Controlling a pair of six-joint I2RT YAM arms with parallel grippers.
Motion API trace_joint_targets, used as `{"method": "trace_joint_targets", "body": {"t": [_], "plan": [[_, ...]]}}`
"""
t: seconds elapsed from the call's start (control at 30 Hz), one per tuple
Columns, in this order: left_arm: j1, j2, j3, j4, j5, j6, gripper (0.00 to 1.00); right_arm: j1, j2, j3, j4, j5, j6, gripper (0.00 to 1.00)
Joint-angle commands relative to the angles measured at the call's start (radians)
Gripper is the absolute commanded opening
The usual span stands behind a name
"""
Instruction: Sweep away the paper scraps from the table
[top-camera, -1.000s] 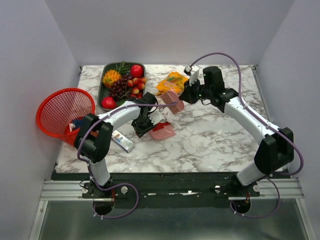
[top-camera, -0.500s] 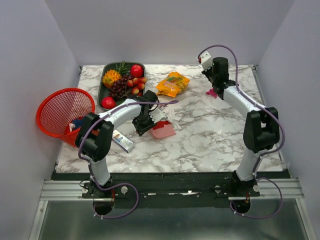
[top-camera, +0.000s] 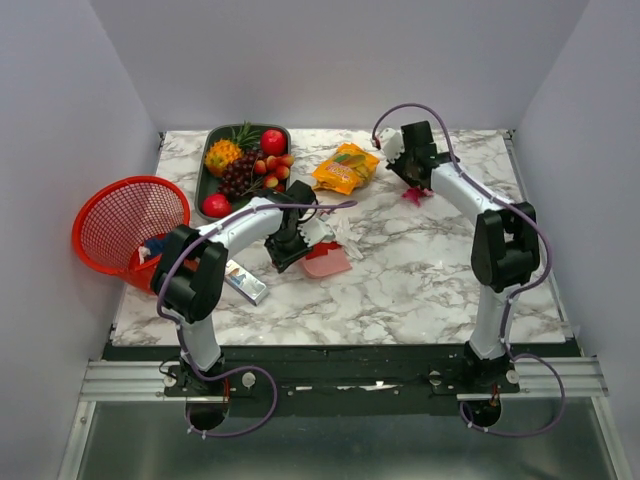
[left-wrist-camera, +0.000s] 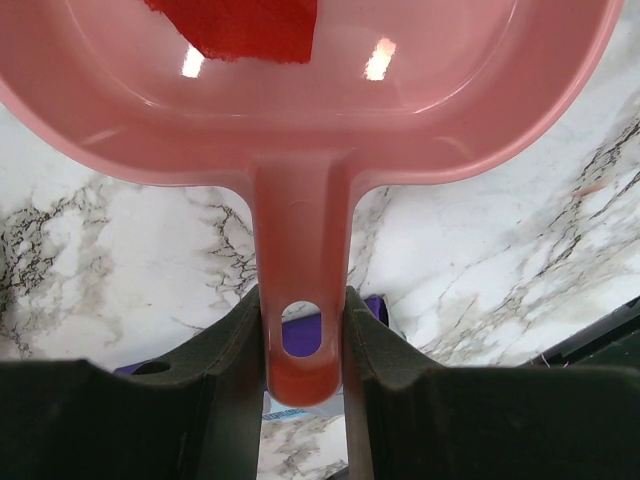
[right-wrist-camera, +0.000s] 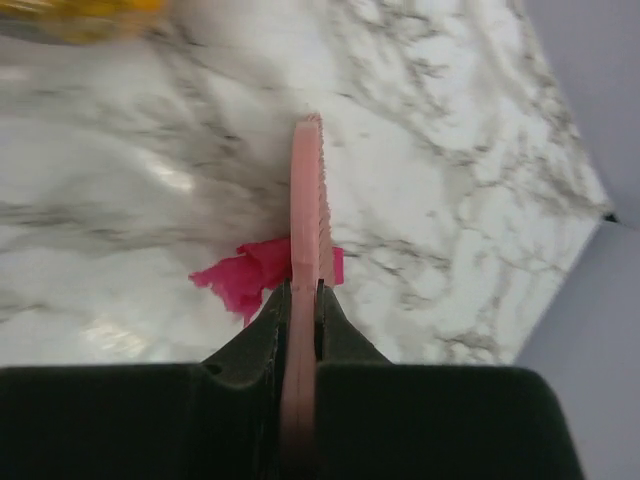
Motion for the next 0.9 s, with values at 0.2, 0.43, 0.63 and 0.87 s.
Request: {"method": "trace_joint_targets", "body": {"t": [0.2,0.43,0.63,0.87], "plan": [[-0.012,0.030,0.064,-0.014,0.026,-0.005,0.00,0.186,-0.343,-0.057,-0.356,-0.670,0.641,0.00],[-0.011,0.022,0.058,-0.021,0.021,0.008,0.00,0.183,-0.407,-0.094,-0.307,-0.326,0.525,0.01],[-0.015,0.012,0.050,-0.037,-0.010,0.048,0.00,0.181,-0.427,-0.178,-0.310,-0.075,0.547,0.01],[-0.057,0.013,0.035,-0.101,-0.157,0.202,0.00,0.181,-0.433,-0.273,-0.382,-0.179,0.669,0.01]]}}
